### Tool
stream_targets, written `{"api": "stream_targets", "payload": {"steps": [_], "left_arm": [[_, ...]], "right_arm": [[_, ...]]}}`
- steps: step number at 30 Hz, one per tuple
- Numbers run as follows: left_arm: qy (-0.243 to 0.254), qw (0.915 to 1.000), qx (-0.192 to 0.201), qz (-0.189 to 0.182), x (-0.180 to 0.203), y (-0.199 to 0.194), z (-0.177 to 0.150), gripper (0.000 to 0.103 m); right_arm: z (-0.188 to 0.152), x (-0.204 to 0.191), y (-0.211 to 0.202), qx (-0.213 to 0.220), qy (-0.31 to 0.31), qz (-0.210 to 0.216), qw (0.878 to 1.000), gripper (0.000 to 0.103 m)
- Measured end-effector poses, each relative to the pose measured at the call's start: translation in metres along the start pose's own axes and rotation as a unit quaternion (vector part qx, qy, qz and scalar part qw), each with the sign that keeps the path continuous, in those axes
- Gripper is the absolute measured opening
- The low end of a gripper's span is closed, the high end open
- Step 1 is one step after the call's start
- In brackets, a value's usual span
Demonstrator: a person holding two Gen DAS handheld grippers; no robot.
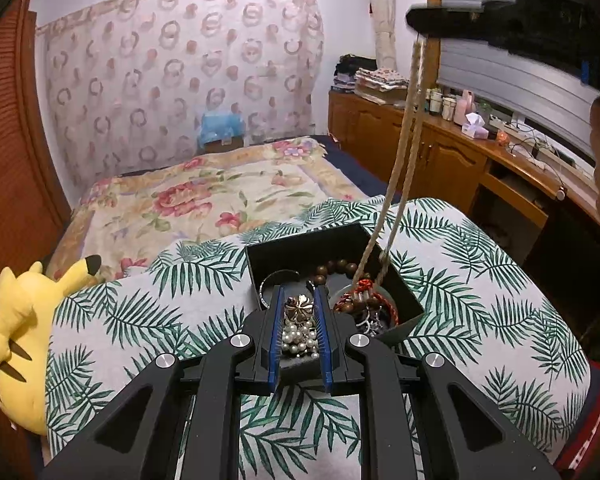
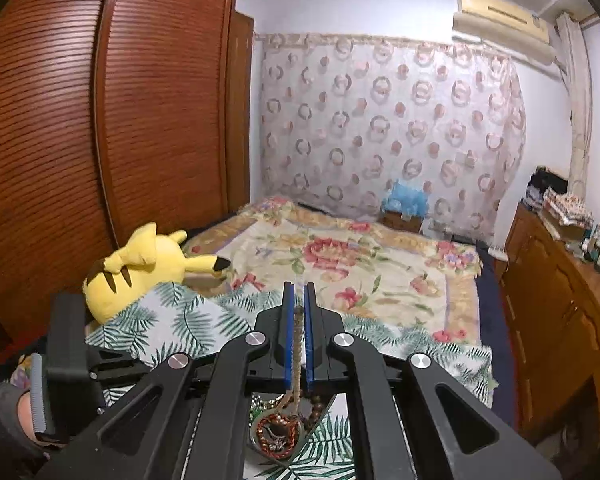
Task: Organize jewelry
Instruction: 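Lift the flower piece and pearl strand over the black box, lower them in, open both tools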
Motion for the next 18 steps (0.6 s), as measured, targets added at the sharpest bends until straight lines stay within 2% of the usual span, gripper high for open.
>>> {"api": "stream_targets", "payload": {"steps": [3, 5, 8, 18], "left_arm": [[-0.004, 1.0000, -0.004, 0.001, -0.001, 0.006, 0.000, 0.014], [-0.006, 0.9999, -0.008, 0.002, -0.002, 0.010, 0.000, 0.014], [-0.006, 0.9999, -0.012, 0.004, -0.003, 0.016, 0.000, 0.014], [-0.020, 0.9995, -0.024, 0.006, -0.001, 0.050, 0.013, 0.014]], "right_arm": [[-0.015, 0.002, 0.022, -0.026, 0.014, 0.006, 1.000, 0.006], [-0.026, 0.003, 0.028, -0.028, 0.022, 0.013, 0.999, 0.008], [-0.037, 0.006, 0.035, -0.036, 0.036, 0.013, 0.999, 0.016], [-0.072, 0.024, 0.029, -0.050, 0.044, -0.006, 0.998, 0.016]]}}
Point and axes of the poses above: each gripper's, at about its wrist camera, not at the fingertips, and y roughly the way its jaws point, x to its right, z to its top, the point moved 3 cm from there along y, roughly the way its jaws point, and after that the axes turned 2 degrees about y, right-handed, at the moved point
